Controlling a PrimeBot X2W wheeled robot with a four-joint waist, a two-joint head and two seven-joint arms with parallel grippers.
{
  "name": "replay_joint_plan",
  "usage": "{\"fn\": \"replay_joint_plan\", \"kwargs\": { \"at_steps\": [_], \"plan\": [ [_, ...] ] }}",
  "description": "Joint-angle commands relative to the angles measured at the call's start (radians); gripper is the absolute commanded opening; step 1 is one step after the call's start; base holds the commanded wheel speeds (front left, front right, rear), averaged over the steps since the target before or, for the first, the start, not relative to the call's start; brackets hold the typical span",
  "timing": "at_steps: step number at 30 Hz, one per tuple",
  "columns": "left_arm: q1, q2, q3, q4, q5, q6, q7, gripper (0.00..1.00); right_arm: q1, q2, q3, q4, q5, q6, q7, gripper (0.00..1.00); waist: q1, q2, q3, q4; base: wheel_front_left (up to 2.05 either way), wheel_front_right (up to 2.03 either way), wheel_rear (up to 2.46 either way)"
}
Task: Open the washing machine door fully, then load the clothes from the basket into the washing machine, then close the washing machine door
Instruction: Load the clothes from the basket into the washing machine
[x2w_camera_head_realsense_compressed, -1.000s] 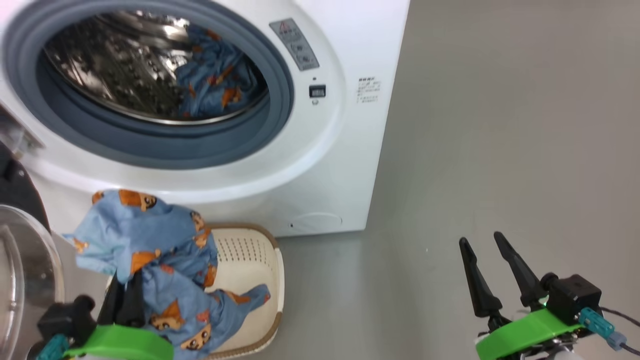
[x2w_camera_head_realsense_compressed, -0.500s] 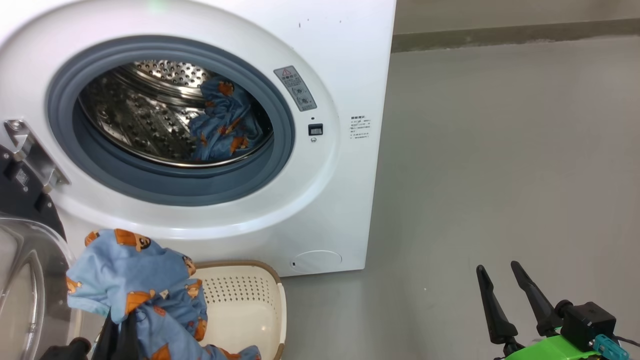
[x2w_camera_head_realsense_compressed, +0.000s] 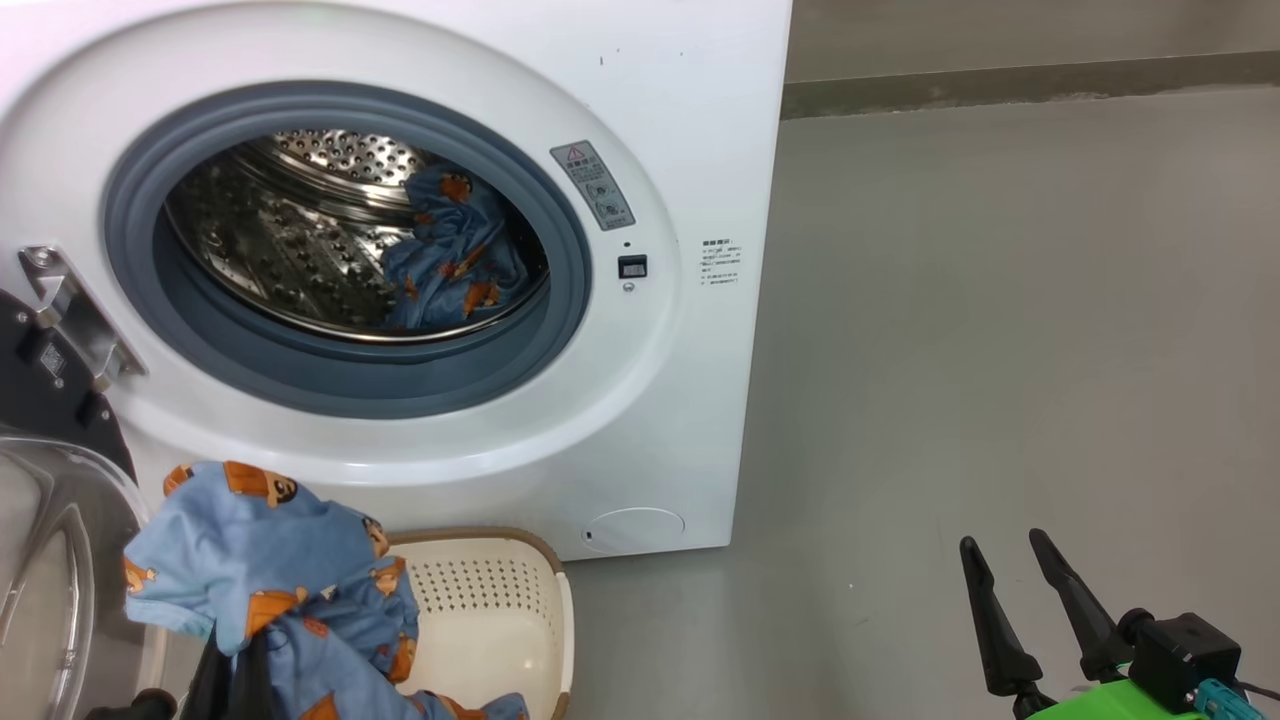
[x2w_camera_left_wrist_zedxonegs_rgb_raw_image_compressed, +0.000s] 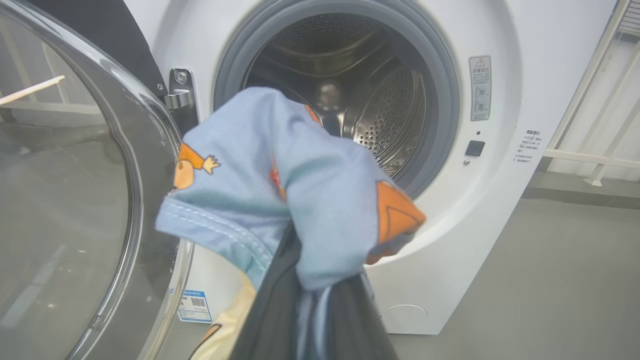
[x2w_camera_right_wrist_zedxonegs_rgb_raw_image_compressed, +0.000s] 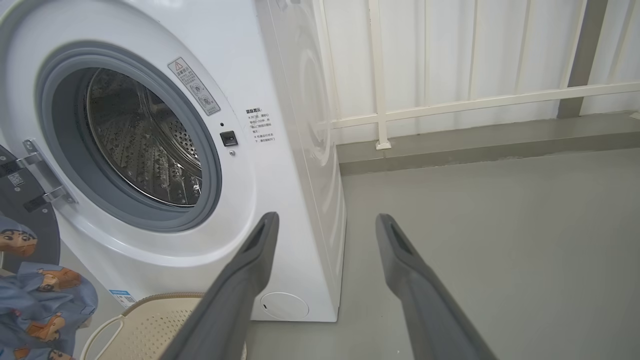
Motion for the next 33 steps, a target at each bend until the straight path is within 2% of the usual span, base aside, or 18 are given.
{"fn": "replay_joint_plan", "kwargs": {
  "at_steps": [1, 33],
  "plan": [
    [-0.011, 0.01, 0.037, -0.035, 0.011, 0.01, -0.014, 0.0, -0.012, -0.009, 0.018, -0.03, -0.012, 0.003, -0.005, 1.0, -0.0001, 0.0, 0.0, -0.001, 0.0, 0.0, 0.0],
    [0.015, 0.004, 0.008, -0.064, 0.008, 0.037, -0.014, 0.0, -0.014, -0.012, 0.021, -0.031, -0.013, 0.003, -0.005, 1.0, -0.0001, 0.0, 0.009, 0.008, 0.0, 0.0, 0.0]
  ]
}}
